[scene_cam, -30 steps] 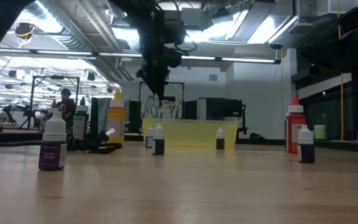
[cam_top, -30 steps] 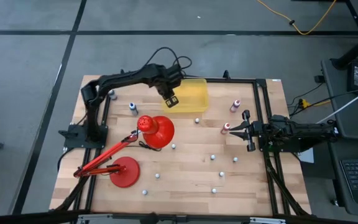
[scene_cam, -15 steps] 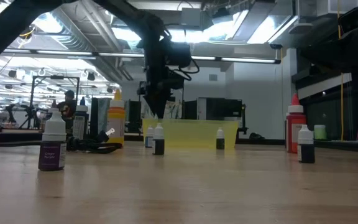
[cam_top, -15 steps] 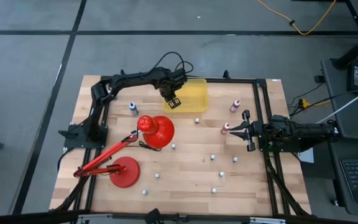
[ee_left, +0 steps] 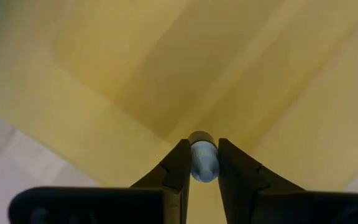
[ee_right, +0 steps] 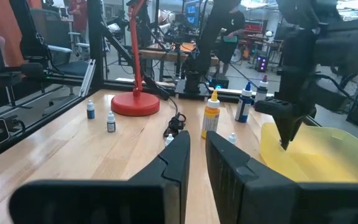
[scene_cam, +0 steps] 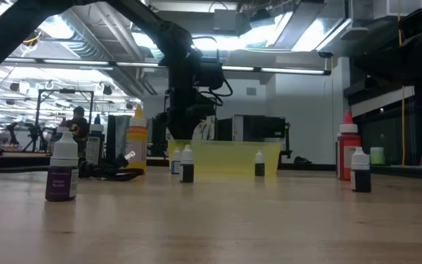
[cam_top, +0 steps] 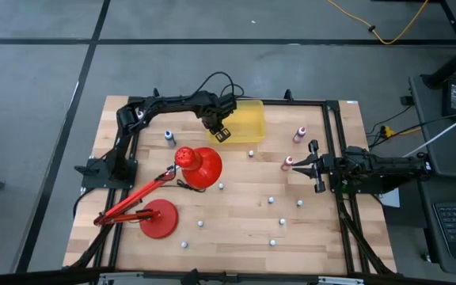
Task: Pick & Place food coloring
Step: Put the green food coloring bottle into the yellow bin, then put the purple food coloring bottle into the yellow bin
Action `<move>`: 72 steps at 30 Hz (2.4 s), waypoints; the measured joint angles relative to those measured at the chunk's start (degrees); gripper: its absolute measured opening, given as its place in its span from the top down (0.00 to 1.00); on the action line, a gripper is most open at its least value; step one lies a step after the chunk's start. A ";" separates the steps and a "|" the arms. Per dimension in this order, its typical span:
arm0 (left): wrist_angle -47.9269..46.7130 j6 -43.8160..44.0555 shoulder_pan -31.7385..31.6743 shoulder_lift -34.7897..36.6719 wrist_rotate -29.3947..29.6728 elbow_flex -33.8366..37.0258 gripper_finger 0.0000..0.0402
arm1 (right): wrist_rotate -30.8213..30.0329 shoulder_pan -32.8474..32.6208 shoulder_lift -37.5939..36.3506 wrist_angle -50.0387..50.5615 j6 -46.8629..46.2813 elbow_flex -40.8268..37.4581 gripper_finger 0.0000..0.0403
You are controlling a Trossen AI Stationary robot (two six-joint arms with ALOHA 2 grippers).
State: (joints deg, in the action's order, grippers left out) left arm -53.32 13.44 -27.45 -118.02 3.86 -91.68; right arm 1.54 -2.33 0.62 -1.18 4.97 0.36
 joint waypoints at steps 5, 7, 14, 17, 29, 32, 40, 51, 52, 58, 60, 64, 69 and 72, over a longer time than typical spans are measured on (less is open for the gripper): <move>1.72 1.55 0.79 0.00 0.07 1.96 0.86 | 0.00 0.00 0.00 -0.01 0.00 0.01 0.86; 2.53 1.88 0.84 0.00 0.06 2.16 0.86 | 0.00 0.00 0.02 -0.01 0.00 0.02 0.86; 2.35 2.36 0.84 0.01 -0.43 2.16 0.83 | 0.00 0.00 0.00 -0.01 0.00 0.00 0.86; 2.34 2.36 0.84 0.00 -1.25 2.16 0.78 | 0.00 0.00 0.00 0.01 0.00 0.02 0.86; 2.17 2.53 0.73 0.02 -2.23 2.16 0.72 | 0.02 0.00 0.00 0.01 0.00 0.02 0.86; 2.13 2.51 0.73 0.02 -2.23 2.16 0.72 | 0.00 0.00 0.00 -0.01 0.00 0.01 0.86; 2.53 2.33 -0.04 2.15 -1.88 2.20 0.72 | 0.00 0.00 0.00 -0.01 0.00 0.00 0.86; 2.54 -0.46 0.82 9.52 3.17 2.18 0.67 | 0.01 0.00 0.00 0.00 0.00 0.01 0.86; 2.55 -1.01 1.40 10.33 3.61 2.18 0.65 | 0.00 0.00 0.00 -0.01 0.02 0.00 0.86; 2.60 -2.24 6.50 14.60 4.35 2.15 0.45 | 0.01 0.01 0.00 -0.01 0.00 0.00 0.86; 2.57 -3.16 8.39 15.26 4.03 2.14 0.39 | 0.01 0.00 0.01 -0.01 0.00 0.00 0.86; 2.56 -6.41 11.48 16.17 3.50 2.16 0.28 | 0.00 0.00 0.00 -0.01 0.00 0.00 0.86; 2.55 -9.21 14.87 16.26 -0.24 2.16 0.25 | 0.02 0.01 0.00 0.00 0.00 0.00 0.86; 2.53 -9.75 17.67 16.26 -0.98 2.16 0.25 | 0.02 0.01 0.00 0.01 0.00 0.00 0.86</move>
State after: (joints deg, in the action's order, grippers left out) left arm -50.79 3.69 -9.78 -101.75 2.88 -89.52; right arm 1.56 -2.32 0.62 -1.17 4.97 0.37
